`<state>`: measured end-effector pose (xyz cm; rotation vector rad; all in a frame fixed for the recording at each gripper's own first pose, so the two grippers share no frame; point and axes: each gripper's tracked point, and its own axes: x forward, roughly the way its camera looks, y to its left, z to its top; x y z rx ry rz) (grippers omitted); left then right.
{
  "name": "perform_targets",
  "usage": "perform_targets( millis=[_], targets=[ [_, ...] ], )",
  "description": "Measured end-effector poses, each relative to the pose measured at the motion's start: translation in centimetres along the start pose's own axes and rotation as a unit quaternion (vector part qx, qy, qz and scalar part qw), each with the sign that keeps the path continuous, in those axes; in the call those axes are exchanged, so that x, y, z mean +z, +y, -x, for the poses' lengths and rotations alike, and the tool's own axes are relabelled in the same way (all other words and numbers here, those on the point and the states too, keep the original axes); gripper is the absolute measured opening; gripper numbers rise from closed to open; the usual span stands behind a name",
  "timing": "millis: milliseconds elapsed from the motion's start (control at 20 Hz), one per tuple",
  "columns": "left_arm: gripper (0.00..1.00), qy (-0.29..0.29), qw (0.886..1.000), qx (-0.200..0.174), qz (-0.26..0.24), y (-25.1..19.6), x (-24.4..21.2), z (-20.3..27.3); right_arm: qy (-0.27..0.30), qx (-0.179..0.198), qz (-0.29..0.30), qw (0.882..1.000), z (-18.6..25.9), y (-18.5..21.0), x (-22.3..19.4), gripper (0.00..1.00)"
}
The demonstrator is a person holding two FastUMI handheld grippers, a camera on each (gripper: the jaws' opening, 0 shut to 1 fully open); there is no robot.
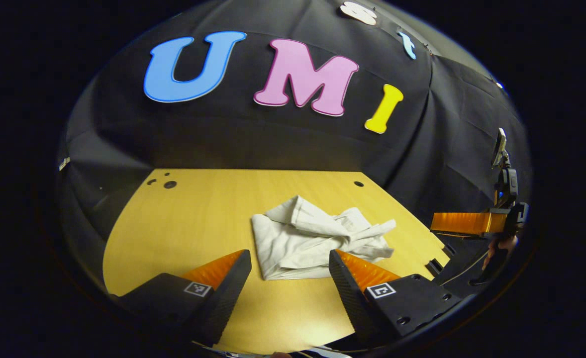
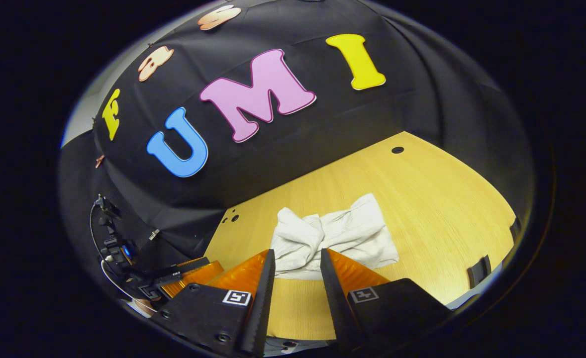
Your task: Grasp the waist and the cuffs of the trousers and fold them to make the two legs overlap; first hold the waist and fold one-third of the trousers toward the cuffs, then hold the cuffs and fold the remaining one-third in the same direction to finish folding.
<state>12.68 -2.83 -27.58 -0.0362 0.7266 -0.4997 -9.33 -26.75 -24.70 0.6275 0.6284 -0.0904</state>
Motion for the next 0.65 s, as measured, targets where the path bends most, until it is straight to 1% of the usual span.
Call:
perform_targets(
  millis=[150, 300, 400, 500, 600, 650],
  targets=[
    [0.98, -0.012, 0.999, 0.02, 0.039, 1.0, 0.3, 1.8, 0.014, 0.023, 0.021, 0.999, -0.9, 1.4, -0.3, 0.56],
    [0.98, -0.01, 0.996, 0.055, 0.063, 2.1, -0.1, 2.5, 0.032, 0.05, 0.031, 0.998, -1.8, 1.9, -0.6, 0.56],
    [0.98, -0.014, 0.995, 0.072, 0.074, 2.1, 0.0, 3.0, 0.047, 0.063, 0.033, 0.996, -2.3, 1.7, -0.9, 0.57],
    [0.98, -0.008, 0.993, 0.089, 0.079, 2.0, -0.3, 3.5, 0.07, 0.062, 0.041, 0.995, -3.0, 0.6, -1.9, 0.57],
    [0.97, -0.011, 0.991, 0.107, 0.085, 1.7, -0.3, 3.8, 0.091, 0.067, 0.035, 0.993, -3.1, -0.4, -2.9, 0.57],
    [0.98, -0.013, 0.99, 0.112, 0.089, 1.6, -0.3, 4.1, 0.099, 0.07, 0.035, 0.992, -3.2, -0.6, -3.0, 0.46]
  ],
)
